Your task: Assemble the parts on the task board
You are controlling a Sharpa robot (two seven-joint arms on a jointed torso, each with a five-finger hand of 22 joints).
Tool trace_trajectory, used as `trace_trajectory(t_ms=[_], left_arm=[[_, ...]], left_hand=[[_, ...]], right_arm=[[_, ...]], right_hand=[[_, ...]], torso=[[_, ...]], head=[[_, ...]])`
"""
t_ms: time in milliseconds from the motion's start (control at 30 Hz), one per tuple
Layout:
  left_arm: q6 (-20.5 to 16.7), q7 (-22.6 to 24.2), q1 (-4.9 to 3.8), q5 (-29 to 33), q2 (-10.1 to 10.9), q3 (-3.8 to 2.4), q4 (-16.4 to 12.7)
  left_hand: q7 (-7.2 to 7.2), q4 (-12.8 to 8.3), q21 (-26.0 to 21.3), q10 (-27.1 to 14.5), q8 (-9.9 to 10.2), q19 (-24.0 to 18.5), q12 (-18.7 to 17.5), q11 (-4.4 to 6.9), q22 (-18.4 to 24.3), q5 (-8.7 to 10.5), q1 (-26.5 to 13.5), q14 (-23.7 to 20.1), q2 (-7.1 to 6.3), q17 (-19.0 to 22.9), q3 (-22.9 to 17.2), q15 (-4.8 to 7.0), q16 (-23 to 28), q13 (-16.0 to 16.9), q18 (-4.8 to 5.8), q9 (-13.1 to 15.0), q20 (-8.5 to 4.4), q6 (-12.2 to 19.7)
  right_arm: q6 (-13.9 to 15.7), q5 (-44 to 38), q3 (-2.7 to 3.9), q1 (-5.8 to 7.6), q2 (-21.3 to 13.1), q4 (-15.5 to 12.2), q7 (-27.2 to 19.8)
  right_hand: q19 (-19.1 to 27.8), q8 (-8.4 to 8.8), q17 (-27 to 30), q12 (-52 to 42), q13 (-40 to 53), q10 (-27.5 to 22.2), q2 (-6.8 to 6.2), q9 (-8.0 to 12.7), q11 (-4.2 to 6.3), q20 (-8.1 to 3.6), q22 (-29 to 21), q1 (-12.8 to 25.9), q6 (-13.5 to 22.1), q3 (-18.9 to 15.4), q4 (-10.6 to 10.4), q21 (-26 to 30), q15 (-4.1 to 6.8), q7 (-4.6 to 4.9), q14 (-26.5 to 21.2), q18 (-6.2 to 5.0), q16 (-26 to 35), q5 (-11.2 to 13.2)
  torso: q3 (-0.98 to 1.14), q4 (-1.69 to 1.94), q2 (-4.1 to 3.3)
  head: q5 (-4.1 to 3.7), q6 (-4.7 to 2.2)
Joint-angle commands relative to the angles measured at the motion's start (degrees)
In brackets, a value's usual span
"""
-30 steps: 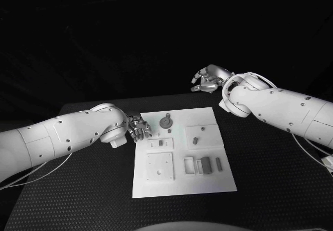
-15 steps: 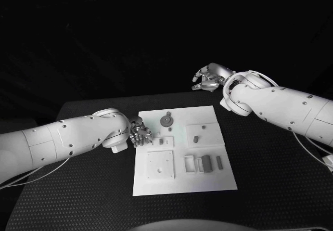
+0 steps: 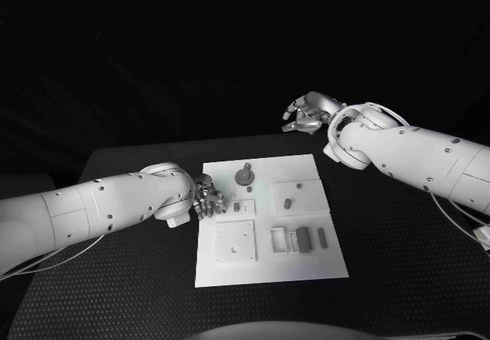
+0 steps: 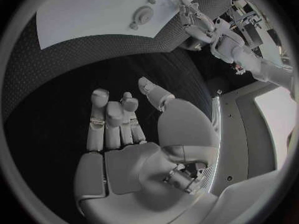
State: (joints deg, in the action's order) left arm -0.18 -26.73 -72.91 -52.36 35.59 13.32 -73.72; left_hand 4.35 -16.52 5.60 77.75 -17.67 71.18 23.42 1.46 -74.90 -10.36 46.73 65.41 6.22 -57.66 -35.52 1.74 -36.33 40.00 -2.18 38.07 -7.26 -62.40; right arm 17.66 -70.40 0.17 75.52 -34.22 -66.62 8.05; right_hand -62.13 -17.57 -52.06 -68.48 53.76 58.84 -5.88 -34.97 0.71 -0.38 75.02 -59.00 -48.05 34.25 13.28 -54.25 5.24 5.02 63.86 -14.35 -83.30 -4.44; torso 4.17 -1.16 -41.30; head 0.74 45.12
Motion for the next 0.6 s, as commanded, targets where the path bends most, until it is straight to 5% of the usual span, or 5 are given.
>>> trace_trajectory(t_ms=[33, 600], left_arm=[[-0.86, 0.07, 0.00, -0.53, -0.34, -0.03, 0.04], [-0.23, -0.21, 0.04, -2.31, -0.48, -0.04, 0.26]], left_hand=[[-0.36, 0.01, 0.26, 0.65, -0.23, 0.27, 0.14, 0.33, -1.38, -0.09, -0.10, 0.38, 0.89, 0.07, -0.26, -0.17, -0.27, 0.08, -0.91, 0.03, 0.06, -0.78], [-0.32, -0.08, 0.27, 0.52, -0.12, 0.18, 0.04, 0.33, -1.36, 0.67, -0.23, 0.29, 1.32, 0.13, -0.39, -0.14, -0.25, 0.07, -0.90, -0.06, 0.01, -0.62]], right_arm=[[-0.69, -0.03, 0.02, -0.05, 0.08, 0.00, -0.39], [-0.78, -0.03, 0.02, -0.07, 0.05, 0.03, -0.39]], right_hand=[[0.29, 0.31, -0.07, -0.04, -0.08, -4.60, 0.28, -0.09, -1.58, 0.08, 0.88, 0.12, -6.08, 0.00, -0.09, 0.35, -0.13, 2.11, -0.42, -0.65, 0.35, -0.11], [0.30, 0.32, -0.07, -0.05, -0.10, -4.61, 0.29, -0.10, -1.58, 0.09, 0.88, 0.16, -6.09, -0.02, -0.10, 0.35, -0.13, 2.12, -0.43, -0.65, 0.36, -0.10]], torso=[[0.01, 0.00, -0.02], [-0.05, 0.03, 0.00]], head=[[-0.08, 0.08], [-0.10, 0.13]])
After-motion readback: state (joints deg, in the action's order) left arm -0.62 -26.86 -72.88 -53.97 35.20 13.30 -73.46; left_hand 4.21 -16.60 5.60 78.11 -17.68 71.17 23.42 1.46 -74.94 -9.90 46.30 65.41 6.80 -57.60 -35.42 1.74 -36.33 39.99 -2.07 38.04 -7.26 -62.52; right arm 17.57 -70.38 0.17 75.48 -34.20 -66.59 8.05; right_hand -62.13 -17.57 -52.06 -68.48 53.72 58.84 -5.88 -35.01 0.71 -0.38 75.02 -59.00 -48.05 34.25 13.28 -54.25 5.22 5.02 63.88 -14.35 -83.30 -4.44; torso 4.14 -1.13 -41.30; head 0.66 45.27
